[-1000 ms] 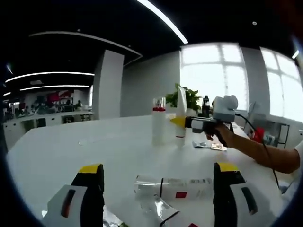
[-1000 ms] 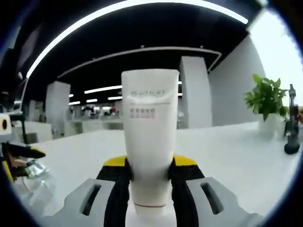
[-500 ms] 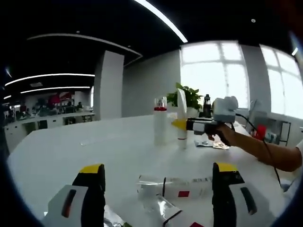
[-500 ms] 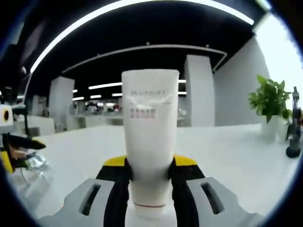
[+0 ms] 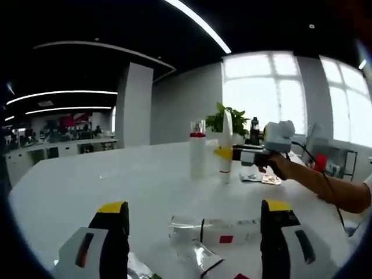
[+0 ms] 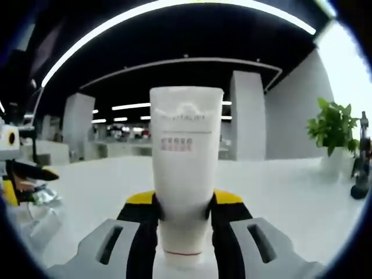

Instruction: Arrange the skincare products in the storage area until every visible bottle or jar stands upright without overlapping.

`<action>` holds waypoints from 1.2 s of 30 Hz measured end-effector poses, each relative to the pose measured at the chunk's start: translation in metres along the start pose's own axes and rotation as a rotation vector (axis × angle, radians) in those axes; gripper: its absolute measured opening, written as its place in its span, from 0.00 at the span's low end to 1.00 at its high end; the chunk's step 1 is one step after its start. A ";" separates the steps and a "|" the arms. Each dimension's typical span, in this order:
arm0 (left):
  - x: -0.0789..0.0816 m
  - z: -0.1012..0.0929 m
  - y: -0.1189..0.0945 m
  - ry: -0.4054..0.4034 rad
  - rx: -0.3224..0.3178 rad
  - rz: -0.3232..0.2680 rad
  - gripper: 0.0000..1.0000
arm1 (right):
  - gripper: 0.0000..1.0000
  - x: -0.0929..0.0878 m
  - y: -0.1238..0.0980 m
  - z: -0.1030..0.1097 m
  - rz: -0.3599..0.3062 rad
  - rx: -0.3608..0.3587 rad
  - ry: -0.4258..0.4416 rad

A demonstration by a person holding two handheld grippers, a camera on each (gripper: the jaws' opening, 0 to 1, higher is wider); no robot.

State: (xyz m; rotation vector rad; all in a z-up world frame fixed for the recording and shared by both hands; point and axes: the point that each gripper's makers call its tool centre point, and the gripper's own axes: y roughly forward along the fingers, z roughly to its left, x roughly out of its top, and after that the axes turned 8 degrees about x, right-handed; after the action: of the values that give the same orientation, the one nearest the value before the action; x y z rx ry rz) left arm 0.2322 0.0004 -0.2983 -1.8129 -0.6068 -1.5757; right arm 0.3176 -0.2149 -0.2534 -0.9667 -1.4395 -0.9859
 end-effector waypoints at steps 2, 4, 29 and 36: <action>0.000 0.001 0.000 0.002 0.002 0.002 0.97 | 0.39 0.004 -0.001 -0.002 -0.027 -0.010 0.007; -0.001 0.002 0.001 0.000 0.004 0.003 0.97 | 0.46 0.009 -0.005 -0.003 -0.053 -0.020 0.043; 0.006 0.019 0.006 -0.007 0.013 0.006 0.98 | 1.00 -0.016 0.010 0.010 0.038 0.013 0.043; 0.003 0.013 0.001 -0.008 0.015 0.005 0.99 | 1.00 -0.009 0.002 0.000 0.100 -0.035 0.001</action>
State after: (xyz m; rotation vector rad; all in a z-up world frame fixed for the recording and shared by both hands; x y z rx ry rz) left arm 0.2423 0.0088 -0.2966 -1.8093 -0.6155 -1.5573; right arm 0.3203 -0.2146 -0.2625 -1.0537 -1.3637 -0.9405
